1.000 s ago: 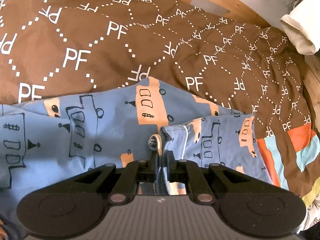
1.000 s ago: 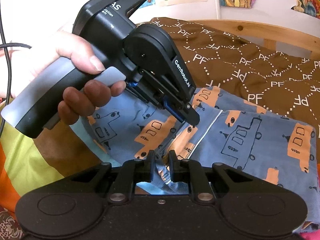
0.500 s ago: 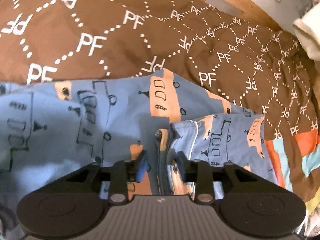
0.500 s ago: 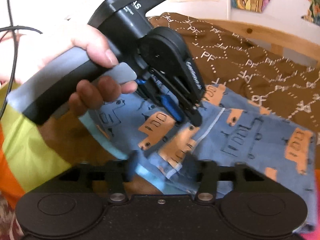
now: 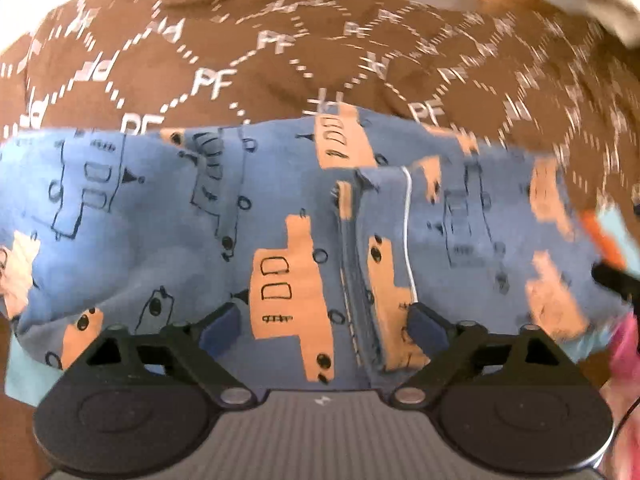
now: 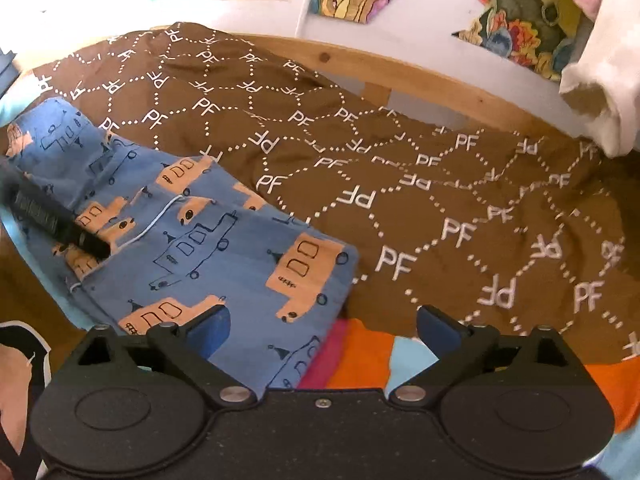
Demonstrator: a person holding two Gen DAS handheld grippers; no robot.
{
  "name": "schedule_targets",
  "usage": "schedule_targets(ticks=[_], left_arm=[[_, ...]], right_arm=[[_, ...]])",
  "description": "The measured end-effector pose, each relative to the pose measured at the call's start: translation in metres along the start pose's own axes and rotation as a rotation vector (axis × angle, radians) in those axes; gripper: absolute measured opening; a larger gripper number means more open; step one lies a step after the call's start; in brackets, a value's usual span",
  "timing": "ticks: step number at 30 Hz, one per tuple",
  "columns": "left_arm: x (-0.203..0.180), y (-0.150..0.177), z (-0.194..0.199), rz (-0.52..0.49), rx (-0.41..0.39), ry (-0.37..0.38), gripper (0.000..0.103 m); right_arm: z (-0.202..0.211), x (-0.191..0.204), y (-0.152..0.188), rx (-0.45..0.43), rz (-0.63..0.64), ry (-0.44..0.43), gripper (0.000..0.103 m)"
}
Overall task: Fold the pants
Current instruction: 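Open both grippers and release the folded pants on the duvet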
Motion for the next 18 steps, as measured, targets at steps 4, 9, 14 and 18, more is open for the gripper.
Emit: schedule_targets(ticks=[4,9,14,18], left_arm=[[-0.001,0.002,-0.001,-0.024,-0.005,-0.015,0.100],[0.008,-0.005,0.007,0.021,0.036,0.003,0.100],[0.014,-0.035,0.020,0.048,-0.097,0.029,0.103],[0.003,-0.065,-0.005,0.050,-0.124,-0.015,0.102]], right_arm=[[-0.005,0.019,0.023,0.033,0.120,0.139,0.102],[0.015,-0.004,0.017,-0.039,0.103,0.220,0.102],[0.008,-0.018,-0.010,-0.144,-0.018,0.141,0.102],[-0.033,-0.002,-0.033,-0.165,0.141,0.161,0.102]])
Point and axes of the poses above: each gripper's, at about its wrist camera, not at the fingertips, and z roughly against the way its jaws point, x to its left, y to its underside, the point moved 4 cm from there along -z, roughly the way its jaws point, and after that the axes turned 3 degrees about y, right-handed, at the moved point
